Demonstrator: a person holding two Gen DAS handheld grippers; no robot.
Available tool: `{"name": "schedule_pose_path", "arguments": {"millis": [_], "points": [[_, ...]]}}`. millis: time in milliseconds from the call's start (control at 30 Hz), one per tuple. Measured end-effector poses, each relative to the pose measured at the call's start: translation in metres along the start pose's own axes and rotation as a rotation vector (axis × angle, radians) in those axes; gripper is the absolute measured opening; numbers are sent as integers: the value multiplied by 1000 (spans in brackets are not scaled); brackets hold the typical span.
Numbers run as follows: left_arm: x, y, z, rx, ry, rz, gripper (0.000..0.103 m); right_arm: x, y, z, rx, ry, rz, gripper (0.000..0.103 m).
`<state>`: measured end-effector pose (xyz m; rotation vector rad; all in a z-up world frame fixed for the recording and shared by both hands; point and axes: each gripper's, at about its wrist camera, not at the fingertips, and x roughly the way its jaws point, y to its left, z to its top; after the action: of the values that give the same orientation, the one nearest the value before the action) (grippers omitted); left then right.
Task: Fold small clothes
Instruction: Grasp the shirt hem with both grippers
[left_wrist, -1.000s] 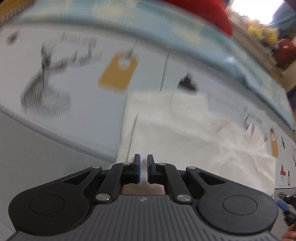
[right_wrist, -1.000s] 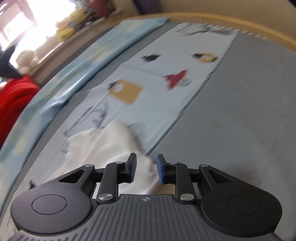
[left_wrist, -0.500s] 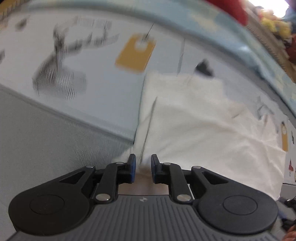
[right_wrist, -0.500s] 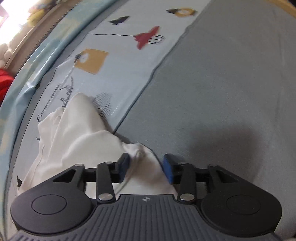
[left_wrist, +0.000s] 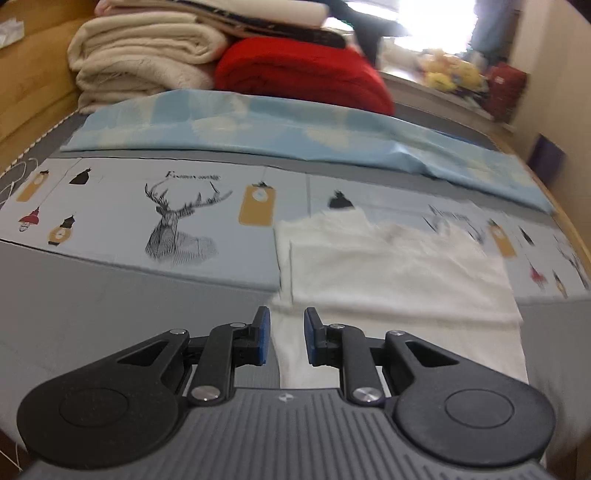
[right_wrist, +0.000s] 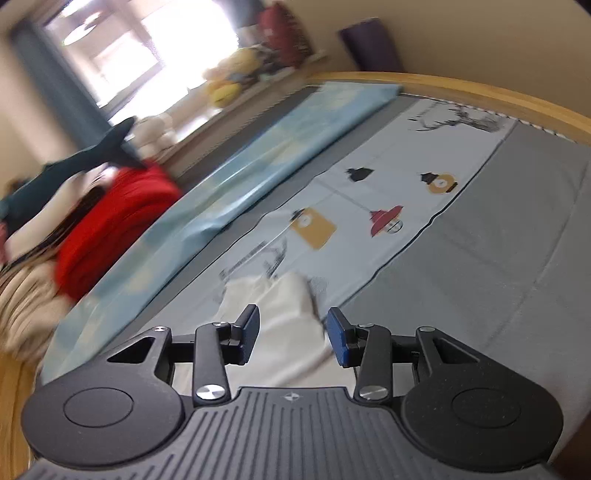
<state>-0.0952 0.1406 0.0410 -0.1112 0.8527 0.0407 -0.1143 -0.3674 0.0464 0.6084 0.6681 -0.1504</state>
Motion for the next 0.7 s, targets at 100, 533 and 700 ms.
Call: {"name": "schedule_pose_path", "arguments": {"millis": [100, 533, 700], "points": [[-21, 0, -54, 60, -2, -42, 21, -30, -21, -27, -85, 27, 9, 43], [21, 26, -168, 21, 268, -56, 20, -5, -91, -147, -222, 324, -144, 43], [37, 39, -172, -44, 352, -49, 20, 8, -106, -158, -189, 383, -201, 42]]}}
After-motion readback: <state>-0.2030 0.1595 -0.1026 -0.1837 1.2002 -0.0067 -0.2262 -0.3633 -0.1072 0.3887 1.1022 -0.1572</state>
